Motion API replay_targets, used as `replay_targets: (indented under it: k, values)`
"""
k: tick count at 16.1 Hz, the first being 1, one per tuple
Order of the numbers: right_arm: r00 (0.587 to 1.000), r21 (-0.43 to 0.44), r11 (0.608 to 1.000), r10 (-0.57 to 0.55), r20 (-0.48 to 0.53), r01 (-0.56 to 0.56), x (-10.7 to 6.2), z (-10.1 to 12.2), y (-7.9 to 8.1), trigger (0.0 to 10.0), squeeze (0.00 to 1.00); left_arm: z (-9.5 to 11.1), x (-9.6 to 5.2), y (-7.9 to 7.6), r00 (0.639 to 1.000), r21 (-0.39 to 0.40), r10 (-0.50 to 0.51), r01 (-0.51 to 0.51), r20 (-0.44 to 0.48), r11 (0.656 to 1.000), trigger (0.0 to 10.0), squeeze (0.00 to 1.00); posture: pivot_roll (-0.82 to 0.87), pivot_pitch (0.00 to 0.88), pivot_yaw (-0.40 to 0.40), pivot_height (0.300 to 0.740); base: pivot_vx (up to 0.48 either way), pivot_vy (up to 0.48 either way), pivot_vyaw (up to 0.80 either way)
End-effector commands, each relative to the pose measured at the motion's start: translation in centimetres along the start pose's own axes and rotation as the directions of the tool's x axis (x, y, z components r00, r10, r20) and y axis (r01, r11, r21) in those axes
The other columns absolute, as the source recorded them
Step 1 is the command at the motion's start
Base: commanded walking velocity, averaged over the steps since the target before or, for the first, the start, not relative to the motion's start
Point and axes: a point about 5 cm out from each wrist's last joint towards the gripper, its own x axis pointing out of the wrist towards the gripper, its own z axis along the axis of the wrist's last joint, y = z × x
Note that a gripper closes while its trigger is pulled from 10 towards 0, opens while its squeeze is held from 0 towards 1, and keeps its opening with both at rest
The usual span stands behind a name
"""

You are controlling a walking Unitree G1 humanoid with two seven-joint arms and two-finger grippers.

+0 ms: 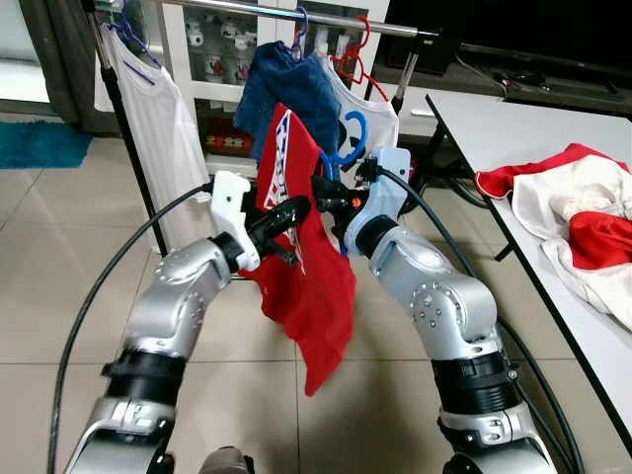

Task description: Hang hanger

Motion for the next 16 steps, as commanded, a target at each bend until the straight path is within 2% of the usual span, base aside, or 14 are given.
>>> replay_targets:
  k: [1, 3, 4, 5, 6, 7, 9, 12, 14, 16]
  values:
    - [0.997, 0.007, 0.999, -0.050, 0.061, 0.049, -0.1, 1.3, -0.9, 10.0, 0.00, 0.5, -0.6, -0.4, 0.999, 0.008, -0.029, 0.029, 0.025, 1.000, 0.0, 0.00, 0.02, 0.000, -0.079, 0.740, 0.000, 0.000, 0.00]
    - [0.996, 0.021, 0.998, -0.060, 0.062, 0.059, -0.2, 1.3, -1.2, 10.0, 0.00, 1.1, -2.2, -0.7, 0.997, 0.005, -0.047, 0.047, 0.068, 0.999, 0.0, 0.00, 0.02, 0.000, -0.080, 0.740, 0.000, 0.000, 0.00]
    - [0.997, 0.021, 0.998, -0.053, 0.060, 0.052, -0.1, 1.3, -1.1, 10.0, 0.00, 1.2, -2.9, -0.8, 0.997, 0.058, -0.044, 0.040, 0.062, 0.997, 0.0, 0.00, 0.02, 0.000, -0.080, 0.740, 0.000, 0.000, 0.00]
    - [0.997, 0.022, 0.999, -0.050, 0.059, 0.048, -0.1, 1.3, -1.1, 10.0, 0.00, 1.2, -3.0, -0.7, 0.998, 0.094, -0.022, 0.016, 0.056, 0.995, 3.4, 0.00, 0.02, 0.000, -0.080, 0.740, 0.000, 0.000, 0.00]
    - [0.998, 0.027, 0.999, -0.040, 0.057, 0.038, -0.1, 1.3, -1.0, 10.0, 0.00, 1.1, -2.9, -0.7, 1.000, 0.205, -0.003, -0.004, 0.031, 0.979, 10.0, 0.00, 0.02, 0.000, -0.085, 0.740, 0.000, 0.000, 0.00]
    - [0.998, 0.031, 0.999, -0.033, 0.056, 0.031, 0.0, 1.3, -0.9, 10.0, 0.00, 0.9, -2.6, -0.8, 1.000, 0.323, 0.000, 0.001, -0.004, 0.947, 10.0, 1.00, 0.02, 0.000, -0.086, 0.740, 0.000, 0.000, 0.00]
    - [0.998, 0.059, 0.998, -0.012, 0.066, 0.009, 0.1, 1.4, -0.7, 10.0, 0.00, -0.3, -1.9, -1.2, 0.999, 0.434, 0.000, 0.016, -0.035, 0.901, 10.0, 1.00, 0.02, 0.000, -0.083, 0.740, 0.000, 0.000, 0.00]
    - [0.993, 0.098, 0.994, 0.030, 0.112, -0.042, 0.3, 1.8, -0.7, 10.0, 0.00, -0.6, -1.1, -1.5, 0.997, 0.479, 0.061, -0.075, 0.043, 0.875, 10.0, 1.00, 0.01, 0.000, -0.079, 0.740, 0.000, 0.000, 0.00]
    - [0.977, 0.186, 0.974, 0.095, 0.193, -0.131, 0.5, 2.5, -0.4, 10.0, 0.00, -0.3, -0.5, -1.6, 0.987, 0.435, 0.103, -0.148, 0.127, 0.888, 10.0, 1.00, 0.00, 0.000, -0.069, 0.740, 0.000, 0.000, 0.00]
    - [0.962, 0.229, 0.955, 0.134, 0.237, -0.189, 0.6, 3.0, -0.1, 10.0, 0.00, 0.1, -0.1, -1.8, 0.974, 0.365, 0.123, -0.186, 0.189, 0.912, 10.0, 1.00, 0.00, 0.000, -0.068, 0.740, 0.000, 0.000, 0.00]
